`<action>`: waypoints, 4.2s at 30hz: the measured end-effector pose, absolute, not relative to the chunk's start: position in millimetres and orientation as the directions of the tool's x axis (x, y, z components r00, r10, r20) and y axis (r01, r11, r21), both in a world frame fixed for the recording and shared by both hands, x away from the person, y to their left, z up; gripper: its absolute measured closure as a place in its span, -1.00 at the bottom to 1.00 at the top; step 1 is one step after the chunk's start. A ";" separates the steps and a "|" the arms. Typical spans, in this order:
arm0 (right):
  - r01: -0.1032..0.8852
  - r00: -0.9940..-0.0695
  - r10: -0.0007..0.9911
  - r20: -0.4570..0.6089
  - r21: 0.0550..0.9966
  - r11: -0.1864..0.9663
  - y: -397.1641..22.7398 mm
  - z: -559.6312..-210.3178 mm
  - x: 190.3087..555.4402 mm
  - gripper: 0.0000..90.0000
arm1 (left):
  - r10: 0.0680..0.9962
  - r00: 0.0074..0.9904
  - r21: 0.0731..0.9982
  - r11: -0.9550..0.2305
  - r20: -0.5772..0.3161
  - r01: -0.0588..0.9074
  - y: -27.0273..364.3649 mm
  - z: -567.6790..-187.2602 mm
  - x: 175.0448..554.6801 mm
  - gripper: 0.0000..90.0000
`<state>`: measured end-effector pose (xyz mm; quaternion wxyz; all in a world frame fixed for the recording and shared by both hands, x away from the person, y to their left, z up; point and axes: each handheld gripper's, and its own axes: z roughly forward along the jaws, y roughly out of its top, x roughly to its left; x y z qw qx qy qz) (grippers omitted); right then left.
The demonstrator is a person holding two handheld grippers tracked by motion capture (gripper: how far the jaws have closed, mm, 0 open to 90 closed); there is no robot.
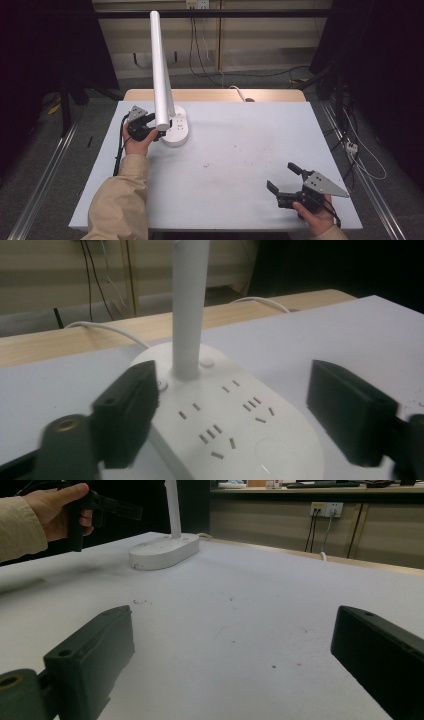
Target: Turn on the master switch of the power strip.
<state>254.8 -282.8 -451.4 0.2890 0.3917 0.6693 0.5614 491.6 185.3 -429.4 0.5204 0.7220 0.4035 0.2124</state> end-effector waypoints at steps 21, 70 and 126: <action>0.199 -0.522 0.851 0.050 0.978 0.064 -283.5 -451.1 256.1 -0.93 | 0.836 0.538 0.897 -0.149 -0.110 0.416 184.2 -437.9 520.4 0.83; 0.204 -0.536 0.842 0.057 0.977 0.064 -281.6 -451.9 257.0 -0.93 | 0.870 0.485 0.875 -0.169 -0.083 0.453 175.5 -459.3 556.9 1.00; 0.186 -0.545 0.837 0.056 0.981 0.055 -285.8 -449.3 248.6 -0.93 | 0.892 0.446 0.852 -0.175 -0.075 0.493 164.7 -454.3 555.0 1.00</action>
